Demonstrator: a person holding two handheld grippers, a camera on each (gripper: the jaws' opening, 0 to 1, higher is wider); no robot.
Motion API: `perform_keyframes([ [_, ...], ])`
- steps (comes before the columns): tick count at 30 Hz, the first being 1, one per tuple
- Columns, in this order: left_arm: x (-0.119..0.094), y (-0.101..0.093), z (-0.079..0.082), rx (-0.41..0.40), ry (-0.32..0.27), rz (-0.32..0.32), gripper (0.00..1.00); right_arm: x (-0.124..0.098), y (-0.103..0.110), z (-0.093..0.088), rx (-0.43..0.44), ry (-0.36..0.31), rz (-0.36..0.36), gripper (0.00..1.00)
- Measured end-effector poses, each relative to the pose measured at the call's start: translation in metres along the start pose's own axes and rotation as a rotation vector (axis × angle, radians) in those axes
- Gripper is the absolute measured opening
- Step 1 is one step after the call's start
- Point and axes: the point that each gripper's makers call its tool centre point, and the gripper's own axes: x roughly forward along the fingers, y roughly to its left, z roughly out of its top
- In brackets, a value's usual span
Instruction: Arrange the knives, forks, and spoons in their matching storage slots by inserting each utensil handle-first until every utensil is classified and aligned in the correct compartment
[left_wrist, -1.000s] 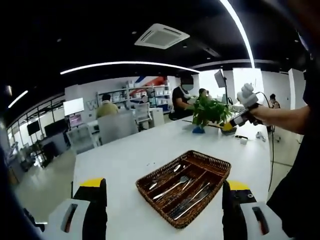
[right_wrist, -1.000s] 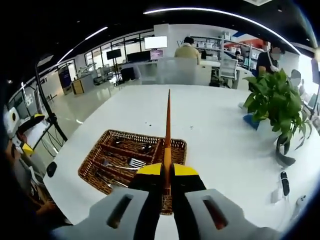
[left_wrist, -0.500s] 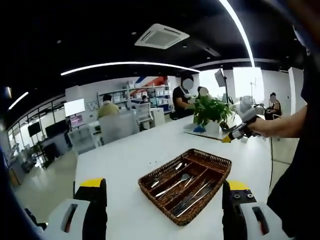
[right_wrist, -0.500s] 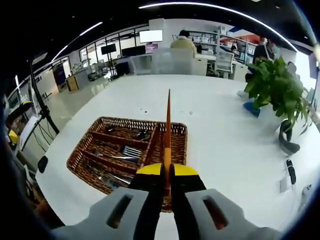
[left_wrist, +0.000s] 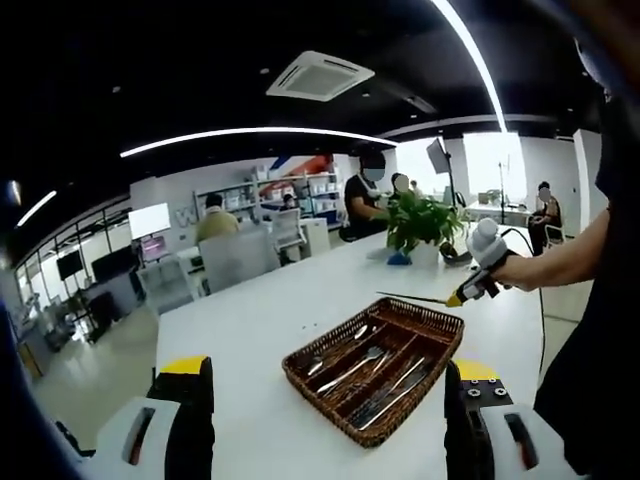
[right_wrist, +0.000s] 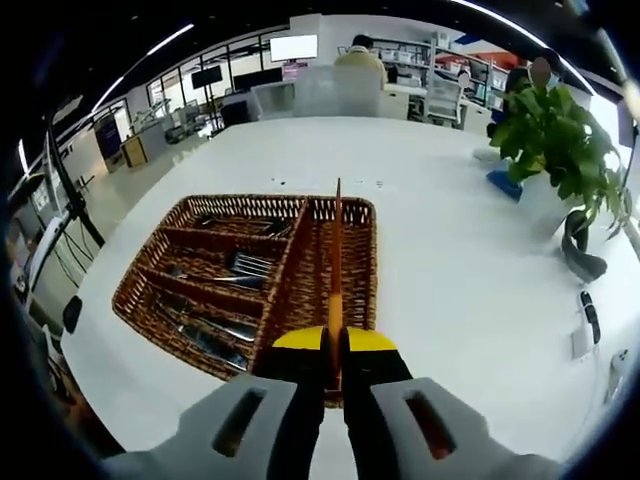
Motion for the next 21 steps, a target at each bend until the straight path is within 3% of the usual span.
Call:
perform_keyframes([
  [6,-0.006,0.002,-0.001,-0.005,-0.012,0.019,1.00,0.010,0.002,-0.016,-0.034,0.048,-0.002,0.03],
  [21,-0.013,0.004,-0.009,-0.012,-0.009,0.037,1.00,0.035,0.001,-0.026,-0.052,0.125,-0.016,0.03],
])
